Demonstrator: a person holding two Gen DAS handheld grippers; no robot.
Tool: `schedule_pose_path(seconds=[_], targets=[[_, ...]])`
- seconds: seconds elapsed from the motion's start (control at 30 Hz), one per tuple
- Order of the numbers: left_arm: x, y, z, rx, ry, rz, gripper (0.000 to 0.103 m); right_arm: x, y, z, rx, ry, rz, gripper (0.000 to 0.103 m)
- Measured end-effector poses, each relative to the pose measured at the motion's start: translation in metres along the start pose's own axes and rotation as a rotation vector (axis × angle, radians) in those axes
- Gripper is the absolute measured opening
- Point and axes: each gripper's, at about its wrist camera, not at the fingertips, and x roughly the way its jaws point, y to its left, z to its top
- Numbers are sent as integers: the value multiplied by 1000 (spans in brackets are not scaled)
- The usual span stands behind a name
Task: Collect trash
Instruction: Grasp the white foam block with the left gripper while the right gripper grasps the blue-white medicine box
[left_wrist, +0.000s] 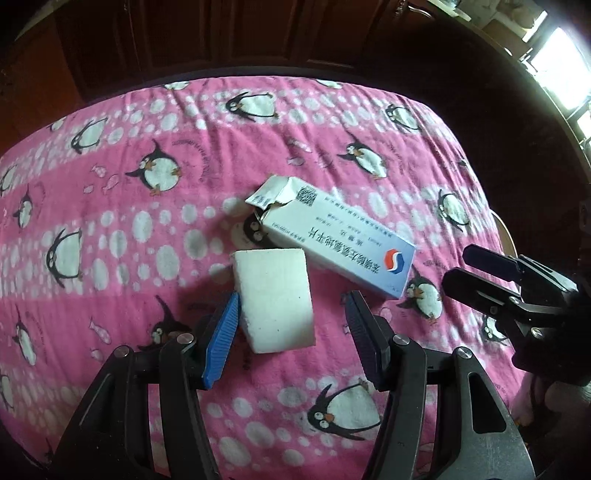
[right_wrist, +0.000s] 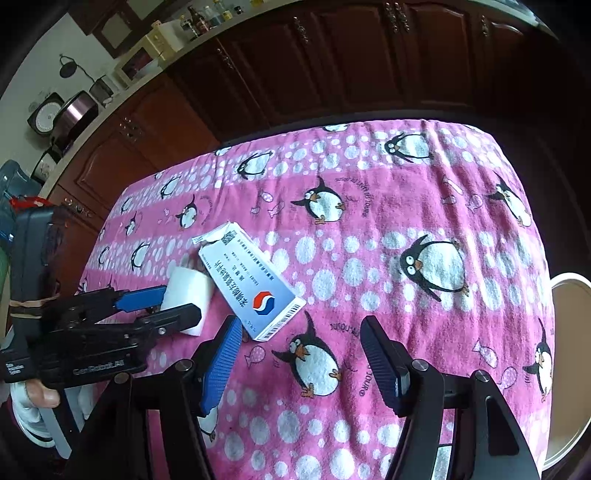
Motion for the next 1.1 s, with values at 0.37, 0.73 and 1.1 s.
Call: schedule_pose_path(seconds=[0.37, 0.73, 1.1], targets=[[17, 16, -3, -16, 28, 23, 36, 6, 14, 1, -34, 7, 19, 65], [-28, 48, -20, -32, -30, 56, 35, 39, 59, 22, -243, 19, -13, 70], [-33, 58, -36, -68, -35, 54, 35, 75, 84, 21, -378, 97, -107, 52]])
